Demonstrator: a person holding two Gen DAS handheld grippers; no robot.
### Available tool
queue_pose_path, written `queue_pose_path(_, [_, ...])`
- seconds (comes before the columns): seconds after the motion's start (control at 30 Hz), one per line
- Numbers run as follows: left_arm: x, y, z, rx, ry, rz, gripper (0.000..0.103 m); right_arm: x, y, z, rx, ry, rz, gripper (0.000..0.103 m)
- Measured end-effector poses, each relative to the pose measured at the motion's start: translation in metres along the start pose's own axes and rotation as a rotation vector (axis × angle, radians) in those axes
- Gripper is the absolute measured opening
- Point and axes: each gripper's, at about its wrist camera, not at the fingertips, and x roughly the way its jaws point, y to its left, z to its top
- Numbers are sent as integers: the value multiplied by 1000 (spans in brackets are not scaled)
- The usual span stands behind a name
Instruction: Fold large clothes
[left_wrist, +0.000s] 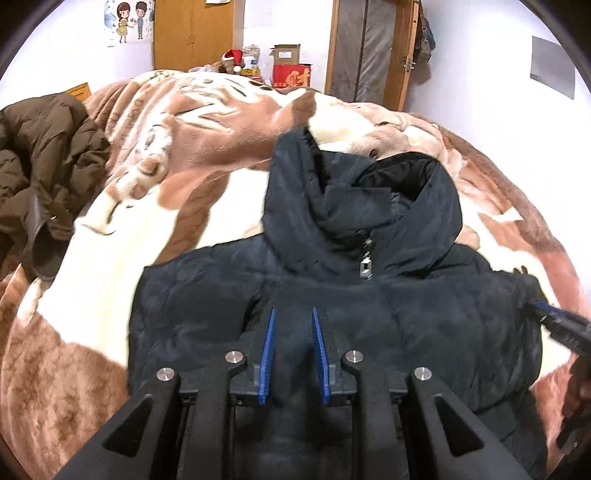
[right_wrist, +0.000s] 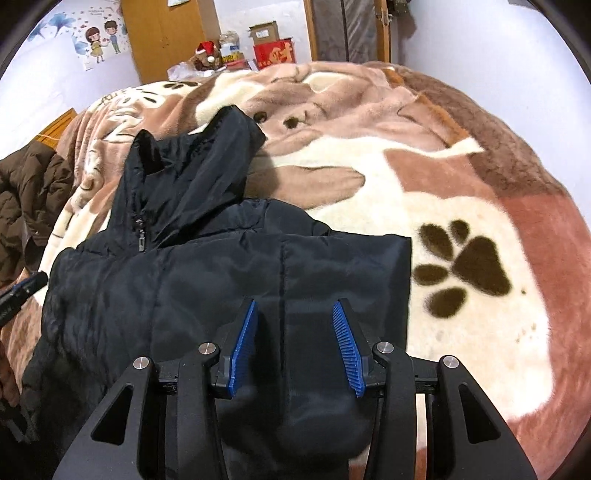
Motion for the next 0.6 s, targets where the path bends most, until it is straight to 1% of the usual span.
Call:
queue_pose_path(0.1, [18,-10,3,32,26,-28,21,19,8,7,-25,24,-6,44])
queue_pose_path(0.13, [26,-14,1,49,42,-31,21,32,15,11,-44,42,-13,44])
queue_pose_path(0.2, [53,-16,-7,84,100,-15,21,44,17,11,-55,66,-17,44])
queue_pose_path(0.23, [63,-15,-13,95,118,-8,22,47,16,10,-45,73,-5,44])
queue_pose_path(0.3, [77,-9,-20,107,118,-10,23,53,14,10,-35,85,8,44])
queue_pose_path(0.4, [82,-9,-24,129,109,-4,23,58,16,8,-65,95,0,44])
queue_pose_path(0.47, [83,-11,-25,151,111,11,23,57,15,10,-62,100,-1,44])
queue_pose_path(0.6, [80,-13,-21,164,129,25,23,33,18,12,-50,70,-16,44])
